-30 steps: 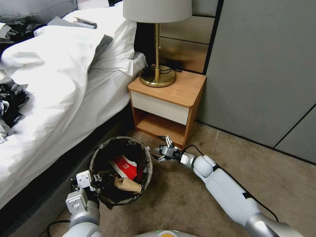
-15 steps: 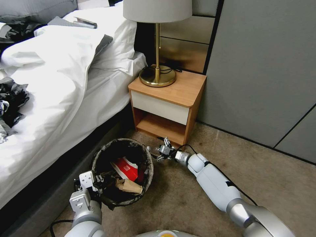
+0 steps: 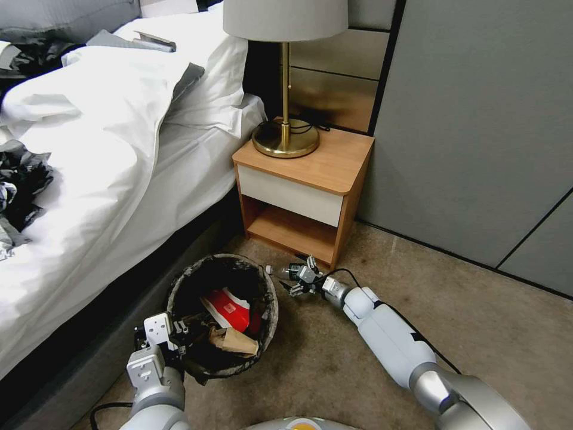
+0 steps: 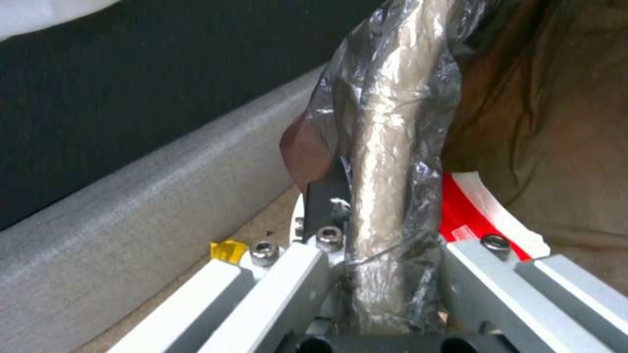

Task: Pick up the trash bin, then pick up the garbage from the floor and place it into the trash bin.

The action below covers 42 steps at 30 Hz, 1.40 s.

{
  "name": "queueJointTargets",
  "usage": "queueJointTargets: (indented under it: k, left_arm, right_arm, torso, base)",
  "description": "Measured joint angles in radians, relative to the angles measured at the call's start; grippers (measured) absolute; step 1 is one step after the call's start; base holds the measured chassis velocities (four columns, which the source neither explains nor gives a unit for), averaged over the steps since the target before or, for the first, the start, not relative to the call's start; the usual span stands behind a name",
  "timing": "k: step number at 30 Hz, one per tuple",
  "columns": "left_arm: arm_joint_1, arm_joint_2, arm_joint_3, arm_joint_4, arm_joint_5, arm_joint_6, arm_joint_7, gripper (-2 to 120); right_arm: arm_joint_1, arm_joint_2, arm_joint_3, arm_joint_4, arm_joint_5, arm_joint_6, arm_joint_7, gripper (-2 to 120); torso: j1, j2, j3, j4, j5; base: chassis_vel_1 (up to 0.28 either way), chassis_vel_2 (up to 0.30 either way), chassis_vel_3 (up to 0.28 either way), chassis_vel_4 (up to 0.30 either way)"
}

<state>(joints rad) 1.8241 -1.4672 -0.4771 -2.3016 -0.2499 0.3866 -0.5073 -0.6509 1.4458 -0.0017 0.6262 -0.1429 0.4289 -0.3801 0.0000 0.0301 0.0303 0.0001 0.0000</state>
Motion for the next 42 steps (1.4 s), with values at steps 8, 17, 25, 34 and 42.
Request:
queueJointTargets:
  k: [8, 17, 25, 34, 42]
  left_arm:
    - [0.015, -0.004, 0.000, -0.010, 0.010, -0.005, 0.001, 0]
    - [0.022, -0.004, 0.000, -0.016, 0.014, -0.006, 0.002, 0]
    - [0.027, -0.002, -0.002, -0.020, 0.015, -0.006, 0.002, 0]
    - [0.027, 0.001, -0.002, -0.020, 0.015, -0.006, 0.003, 0]
    - [0.020, 0.003, 0.003, -0.012, 0.014, -0.006, 0.003, 0]
  right_arm:
    - [-0.004, -0.008, -0.004, -0.035, 0.103, -0.057, -0.005, 100]
    - [0.002, -0.016, -0.013, -0.043, 0.163, -0.134, -0.010, 100]
    - [0.014, -0.013, -0.017, -0.056, 0.185, -0.180, -0.010, 100]
    - [0.017, -0.024, -0.020, -0.009, 0.152, -0.199, 0.028, 100]
    - [0.016, -0.053, -0.042, 0.109, 0.012, -0.238, 0.068, 100]
  torso:
    - [0.000, 0.000, 0.000, -0.0001, 0.0000]
    - [0.000, 0.000, 0.000, -0.0001, 0.0000]
    - [0.000, 0.000, 0.000, -0.0001, 0.0000]
    - [0.000, 0.000, 0.000, 0.0000, -0.0001]
    - [0.000, 0.000, 0.000, 0.0000, 0.0000]
  base:
    - [0.000, 0.000, 0.000, 0.000]
    - [0.000, 0.000, 0.000, 0.000]
    - [0.000, 0.000, 0.000, 0.000]
    - [0.000, 0.000, 0.000, 0.000]
    - [0.000, 0.000, 0.000, 0.000]
